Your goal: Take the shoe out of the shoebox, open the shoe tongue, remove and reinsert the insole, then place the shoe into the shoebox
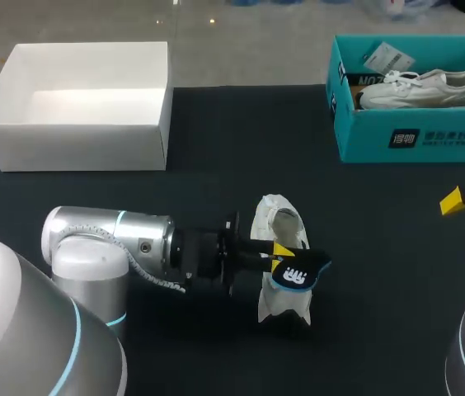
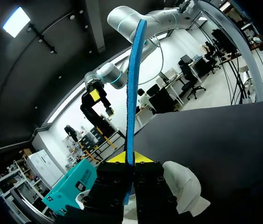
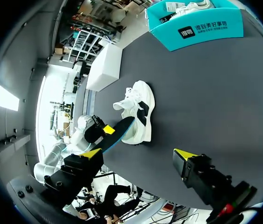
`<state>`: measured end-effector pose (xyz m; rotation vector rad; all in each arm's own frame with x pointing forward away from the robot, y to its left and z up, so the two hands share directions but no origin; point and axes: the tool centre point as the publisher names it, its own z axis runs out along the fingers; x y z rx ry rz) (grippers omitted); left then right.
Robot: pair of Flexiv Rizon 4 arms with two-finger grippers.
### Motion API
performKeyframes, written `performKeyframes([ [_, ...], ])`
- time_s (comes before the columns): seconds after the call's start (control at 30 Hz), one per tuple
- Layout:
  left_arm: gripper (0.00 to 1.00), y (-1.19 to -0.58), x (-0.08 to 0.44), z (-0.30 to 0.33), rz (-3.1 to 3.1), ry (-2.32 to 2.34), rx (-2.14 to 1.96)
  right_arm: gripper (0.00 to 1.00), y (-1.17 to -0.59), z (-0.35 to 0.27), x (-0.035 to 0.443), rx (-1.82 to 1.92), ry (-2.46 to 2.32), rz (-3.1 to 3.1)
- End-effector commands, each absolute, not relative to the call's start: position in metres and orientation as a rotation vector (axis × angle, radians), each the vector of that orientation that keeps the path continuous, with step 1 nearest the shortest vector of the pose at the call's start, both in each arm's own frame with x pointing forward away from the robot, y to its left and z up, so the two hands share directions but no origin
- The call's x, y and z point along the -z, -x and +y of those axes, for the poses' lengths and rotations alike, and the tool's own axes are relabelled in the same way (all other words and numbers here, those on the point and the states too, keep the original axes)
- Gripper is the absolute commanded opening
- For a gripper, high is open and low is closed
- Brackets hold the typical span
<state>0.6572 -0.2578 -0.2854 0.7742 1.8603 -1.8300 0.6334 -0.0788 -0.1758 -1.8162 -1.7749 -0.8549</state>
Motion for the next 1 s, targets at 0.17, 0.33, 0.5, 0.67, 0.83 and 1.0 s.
performKeyframes([
  [0.17, 0.00, -0.648, 0.275, -0.266, 1.830, -0.773, 1.837, 1.00, -0.623, -0.079, 0.175, 0.916, 1.856, -1.768],
  [0.33, 0.00, -0.644, 0.261, -0.269, 1.791, -0.792, 1.864, 1.00, -0.623, -0.079, 0.175, 0.916, 1.856, -1.768],
  [0.5, 0.00, -0.647, 0.265, -0.276, 1.790, -0.804, 1.882, 1.00, -0.623, -0.079, 0.175, 0.916, 1.856, -1.768],
  [0.67, 0.00, -0.648, 0.273, -0.279, 1.868, -0.799, 1.862, 1.00, -0.623, -0.079, 0.175, 0.916, 1.856, -1.768],
  [0.83, 0.00, -0.651, 0.283, -0.271, 1.938, -0.741, 1.805, 1.00, -0.623, -0.079, 0.175, 0.916, 1.856, -1.768],
  [1.0, 0.00, -0.649, 0.281, -0.269, 1.923, -0.735, 1.810, 1.00, -0.623, -0.079, 0.175, 0.916, 1.856, -1.768],
])
